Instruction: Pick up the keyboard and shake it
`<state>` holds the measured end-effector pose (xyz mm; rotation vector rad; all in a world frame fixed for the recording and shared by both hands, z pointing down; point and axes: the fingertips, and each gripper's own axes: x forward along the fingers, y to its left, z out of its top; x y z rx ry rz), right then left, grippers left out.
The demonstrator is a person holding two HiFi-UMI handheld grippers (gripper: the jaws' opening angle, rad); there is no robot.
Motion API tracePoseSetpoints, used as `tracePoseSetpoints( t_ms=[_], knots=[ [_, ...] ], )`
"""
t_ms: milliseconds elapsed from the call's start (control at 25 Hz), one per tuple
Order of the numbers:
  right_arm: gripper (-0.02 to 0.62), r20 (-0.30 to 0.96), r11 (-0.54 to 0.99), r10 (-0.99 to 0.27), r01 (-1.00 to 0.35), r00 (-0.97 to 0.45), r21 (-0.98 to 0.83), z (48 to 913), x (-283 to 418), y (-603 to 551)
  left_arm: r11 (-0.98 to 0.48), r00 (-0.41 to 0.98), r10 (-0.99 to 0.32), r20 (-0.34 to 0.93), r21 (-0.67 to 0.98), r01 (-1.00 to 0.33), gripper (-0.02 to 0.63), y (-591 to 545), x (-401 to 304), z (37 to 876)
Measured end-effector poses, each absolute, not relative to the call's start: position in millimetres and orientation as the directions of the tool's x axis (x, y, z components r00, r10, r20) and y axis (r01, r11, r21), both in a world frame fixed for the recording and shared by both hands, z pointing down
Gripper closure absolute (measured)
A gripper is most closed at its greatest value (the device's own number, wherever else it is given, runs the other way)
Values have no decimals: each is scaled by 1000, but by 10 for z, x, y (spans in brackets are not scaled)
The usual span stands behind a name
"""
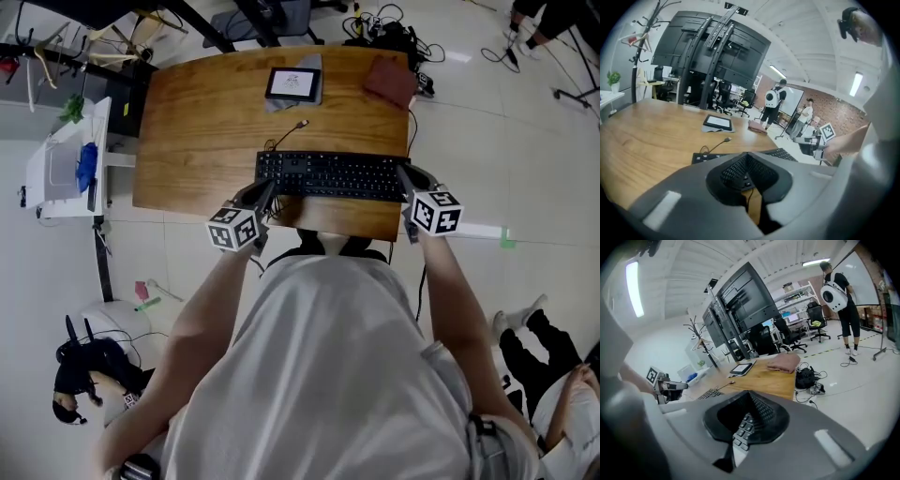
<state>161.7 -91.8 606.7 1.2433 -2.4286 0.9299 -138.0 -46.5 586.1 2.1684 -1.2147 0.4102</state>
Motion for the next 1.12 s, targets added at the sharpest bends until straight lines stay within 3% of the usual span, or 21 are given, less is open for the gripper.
tracePoseSetpoints(
  t_ms=[560, 1120],
  knots=[
    [594, 286, 680, -575, -642, -767, -355, 4941, 712, -444, -640, 733, -643, 221, 372, -673, 606, -567, -598, 4894],
    [594, 258, 700, -590, -644, -765, -309, 4599, 247, -359, -731, 818, -549, 170, 376, -569, 606, -424, -573, 4739]
  ],
)
